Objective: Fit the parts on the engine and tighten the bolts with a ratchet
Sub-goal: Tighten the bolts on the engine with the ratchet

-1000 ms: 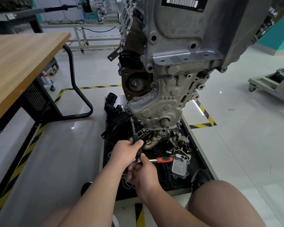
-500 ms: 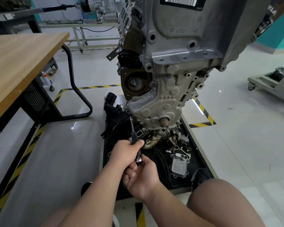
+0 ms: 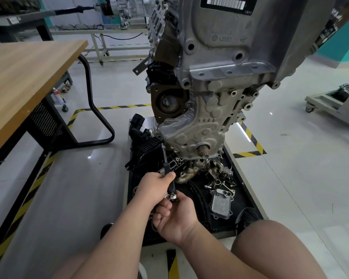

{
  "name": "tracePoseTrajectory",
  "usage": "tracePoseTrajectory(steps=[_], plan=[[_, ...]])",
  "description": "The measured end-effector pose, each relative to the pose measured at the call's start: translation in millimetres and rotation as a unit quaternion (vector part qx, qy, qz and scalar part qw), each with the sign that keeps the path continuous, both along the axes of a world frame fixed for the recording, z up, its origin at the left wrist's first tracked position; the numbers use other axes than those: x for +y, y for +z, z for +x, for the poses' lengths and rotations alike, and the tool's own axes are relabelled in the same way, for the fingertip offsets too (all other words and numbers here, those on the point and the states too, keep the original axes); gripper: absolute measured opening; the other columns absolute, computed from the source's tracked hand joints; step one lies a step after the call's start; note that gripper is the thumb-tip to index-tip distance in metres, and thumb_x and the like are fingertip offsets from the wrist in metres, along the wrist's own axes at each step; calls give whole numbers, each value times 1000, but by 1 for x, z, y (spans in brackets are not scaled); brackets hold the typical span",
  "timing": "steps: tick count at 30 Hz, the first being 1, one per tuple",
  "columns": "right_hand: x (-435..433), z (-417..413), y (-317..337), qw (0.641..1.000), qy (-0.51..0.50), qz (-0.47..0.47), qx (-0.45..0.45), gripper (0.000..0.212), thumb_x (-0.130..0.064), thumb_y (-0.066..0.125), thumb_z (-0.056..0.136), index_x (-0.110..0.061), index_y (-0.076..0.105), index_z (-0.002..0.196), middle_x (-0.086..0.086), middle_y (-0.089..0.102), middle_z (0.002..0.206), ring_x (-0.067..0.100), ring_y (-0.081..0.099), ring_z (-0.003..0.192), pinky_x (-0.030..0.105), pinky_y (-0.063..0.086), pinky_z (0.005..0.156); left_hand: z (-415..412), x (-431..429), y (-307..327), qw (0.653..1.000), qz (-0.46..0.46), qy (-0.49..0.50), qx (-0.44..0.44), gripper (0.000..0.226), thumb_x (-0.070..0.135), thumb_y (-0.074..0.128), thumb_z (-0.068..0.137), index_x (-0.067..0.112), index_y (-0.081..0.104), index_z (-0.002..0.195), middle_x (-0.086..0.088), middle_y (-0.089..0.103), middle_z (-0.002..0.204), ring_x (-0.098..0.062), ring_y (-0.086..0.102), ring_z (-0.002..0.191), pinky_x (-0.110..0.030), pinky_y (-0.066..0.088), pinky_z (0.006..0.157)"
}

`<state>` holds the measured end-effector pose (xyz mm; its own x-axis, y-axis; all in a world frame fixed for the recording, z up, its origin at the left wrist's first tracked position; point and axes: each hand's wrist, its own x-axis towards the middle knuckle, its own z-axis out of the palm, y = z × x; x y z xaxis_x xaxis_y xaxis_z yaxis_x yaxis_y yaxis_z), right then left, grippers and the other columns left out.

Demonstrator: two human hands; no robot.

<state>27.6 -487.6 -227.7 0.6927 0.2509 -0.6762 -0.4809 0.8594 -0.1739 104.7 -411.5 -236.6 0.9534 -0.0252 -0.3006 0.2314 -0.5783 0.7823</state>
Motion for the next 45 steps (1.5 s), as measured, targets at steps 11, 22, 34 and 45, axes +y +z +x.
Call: tracePoseTrajectory(steps=[11, 22, 34, 45], plan=[[7, -4, -12, 938, 18, -331, -97, 28, -31, 40, 104, -13, 52, 122, 6, 62, 73, 16, 48, 50, 27, 42, 52, 3, -2, -5, 1000, -20, 10, 3, 48, 46, 66, 84, 16, 55, 49, 7, 48, 37, -5, 44, 35, -25, 36, 50], [3, -7, -20, 801, 71, -555, -214, 35, -22, 39, 104, -28, 27, 136, -10, 55, 118, 0, 55, 97, 17, 44, 82, 3, -5, -5, 1000, -18, 10, -1, 40, 45, 67, 84, 15, 62, 59, 7, 60, 43, 0, 57, 38, -17, 36, 40], [-3, 2, -10, 992, -5, -104, -72, 50, -43, 34, 102, -9, 55, 71, 2, 40, 55, 14, 33, 40, 26, 36, 46, -5, -6, 3, 998, -42, -14, 35, 49, 54, 57, 88, 14, 59, 59, 0, 50, 36, -12, 47, 31, -16, 32, 37], [-5, 1, -1, 999, 13, 41, -11, 64, -47, 32, 98, -7, 57, 55, -4, 32, 43, 9, 25, 30, 21, 28, 36, 0, -1, -1, 999, -40, 9, 23, 50, 56, 60, 85, 10, 69, 69, 8, 57, 50, -9, 56, 51, -26, 44, 56]])
